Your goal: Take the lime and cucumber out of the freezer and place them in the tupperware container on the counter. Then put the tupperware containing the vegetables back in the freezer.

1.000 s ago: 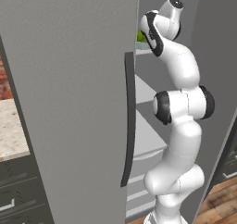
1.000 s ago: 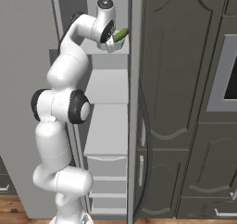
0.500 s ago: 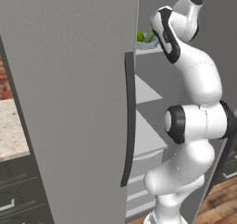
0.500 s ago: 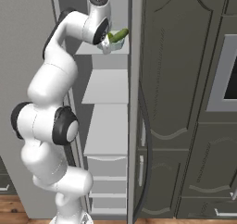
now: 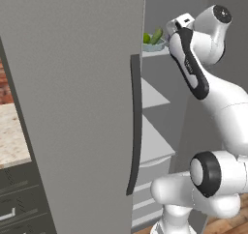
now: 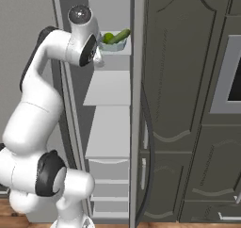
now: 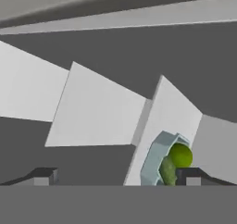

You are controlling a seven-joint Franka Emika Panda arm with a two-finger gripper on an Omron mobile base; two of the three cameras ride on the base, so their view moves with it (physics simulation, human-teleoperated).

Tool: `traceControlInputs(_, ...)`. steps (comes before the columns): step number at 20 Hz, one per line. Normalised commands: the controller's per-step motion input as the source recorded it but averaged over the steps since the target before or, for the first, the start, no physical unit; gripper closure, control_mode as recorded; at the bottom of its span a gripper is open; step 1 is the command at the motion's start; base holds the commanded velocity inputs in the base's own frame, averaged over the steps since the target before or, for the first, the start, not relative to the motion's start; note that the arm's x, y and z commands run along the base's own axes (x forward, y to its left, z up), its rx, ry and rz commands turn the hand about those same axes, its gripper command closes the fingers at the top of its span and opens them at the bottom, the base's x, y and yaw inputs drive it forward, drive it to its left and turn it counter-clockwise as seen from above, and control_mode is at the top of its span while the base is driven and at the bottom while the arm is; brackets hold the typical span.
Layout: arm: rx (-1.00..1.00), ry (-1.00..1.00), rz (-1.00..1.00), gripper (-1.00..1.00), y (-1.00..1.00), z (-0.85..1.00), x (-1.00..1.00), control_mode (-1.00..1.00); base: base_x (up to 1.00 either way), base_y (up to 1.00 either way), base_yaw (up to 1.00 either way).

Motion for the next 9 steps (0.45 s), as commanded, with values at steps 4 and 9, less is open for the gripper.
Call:
traceControlInputs(4,-0.07,-0.03,0.0,-1.0,0.18,0.05,-1.0,-1.0,0.0,0.0,0.0)
traceControlInputs(9,-0.07,0.0,0.01,-1.0,0.21,0.06,-1.0,-1.0,0.0,0.0,0.0)
